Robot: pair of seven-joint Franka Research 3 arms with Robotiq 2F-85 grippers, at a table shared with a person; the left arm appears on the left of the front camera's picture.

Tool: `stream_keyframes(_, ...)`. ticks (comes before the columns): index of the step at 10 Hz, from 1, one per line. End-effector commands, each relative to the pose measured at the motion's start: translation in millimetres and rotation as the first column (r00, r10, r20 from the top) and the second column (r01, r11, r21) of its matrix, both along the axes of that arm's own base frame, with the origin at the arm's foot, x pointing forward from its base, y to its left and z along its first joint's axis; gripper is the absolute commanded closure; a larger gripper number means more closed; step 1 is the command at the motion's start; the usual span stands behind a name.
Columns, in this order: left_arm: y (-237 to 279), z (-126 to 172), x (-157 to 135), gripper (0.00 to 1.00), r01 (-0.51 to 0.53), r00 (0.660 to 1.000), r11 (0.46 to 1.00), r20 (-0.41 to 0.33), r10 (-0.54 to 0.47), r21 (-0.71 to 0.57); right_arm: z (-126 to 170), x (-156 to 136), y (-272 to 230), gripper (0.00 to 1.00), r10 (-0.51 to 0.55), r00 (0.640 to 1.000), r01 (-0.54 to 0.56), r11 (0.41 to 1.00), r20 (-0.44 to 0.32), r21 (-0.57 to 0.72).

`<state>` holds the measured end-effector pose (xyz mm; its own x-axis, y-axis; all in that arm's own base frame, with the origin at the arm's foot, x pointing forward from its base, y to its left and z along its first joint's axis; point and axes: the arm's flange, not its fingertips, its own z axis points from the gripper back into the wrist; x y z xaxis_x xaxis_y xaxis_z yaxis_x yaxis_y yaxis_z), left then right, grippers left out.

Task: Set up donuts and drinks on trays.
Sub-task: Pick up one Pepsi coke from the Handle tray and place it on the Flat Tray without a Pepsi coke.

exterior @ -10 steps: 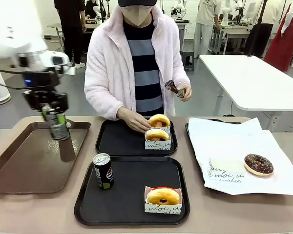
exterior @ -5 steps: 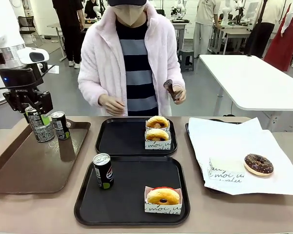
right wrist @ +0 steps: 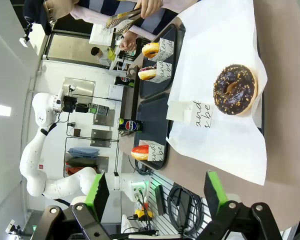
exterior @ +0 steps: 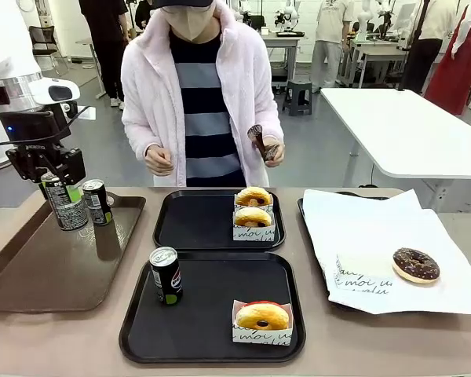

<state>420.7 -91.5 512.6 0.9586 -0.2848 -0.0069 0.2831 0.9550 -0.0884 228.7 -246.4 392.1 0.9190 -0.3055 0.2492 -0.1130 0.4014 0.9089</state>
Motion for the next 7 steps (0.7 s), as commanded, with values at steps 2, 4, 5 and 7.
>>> stream_keyframes(2, 1, 2, 0, 1.0, 0.015, 1.0, 1.0, 0.008, -0.015, -0.004, -1, -1, -1, 0.0, 0.011, 1.0, -0.011, 1.0, 0.012, 0.007)
stream_keyframes(4, -10, 1, 22, 0.42, 0.042, 0.999, 0.999, 0.032, -0.043, 0.023, -1, -1, -1, 0.0, 0.011, 1.0, -0.011, 1.0, 0.012, 0.007)
stream_keyframes(5, -21, 1, 32, 0.42, 0.084, 0.996, 0.996, 0.025, -0.085, 0.021, -1, -1, -1, 0.0, 0.011, 1.0, -0.011, 1.0, 0.012, 0.007)
stream_keyframes(7, -45, 1, 48, 0.42, 0.165, 0.986, 0.986, 0.008, -0.165, 0.014, -1, -1, -1, 0.0, 0.011, 1.0, -0.011, 1.0, 0.012, 0.007)
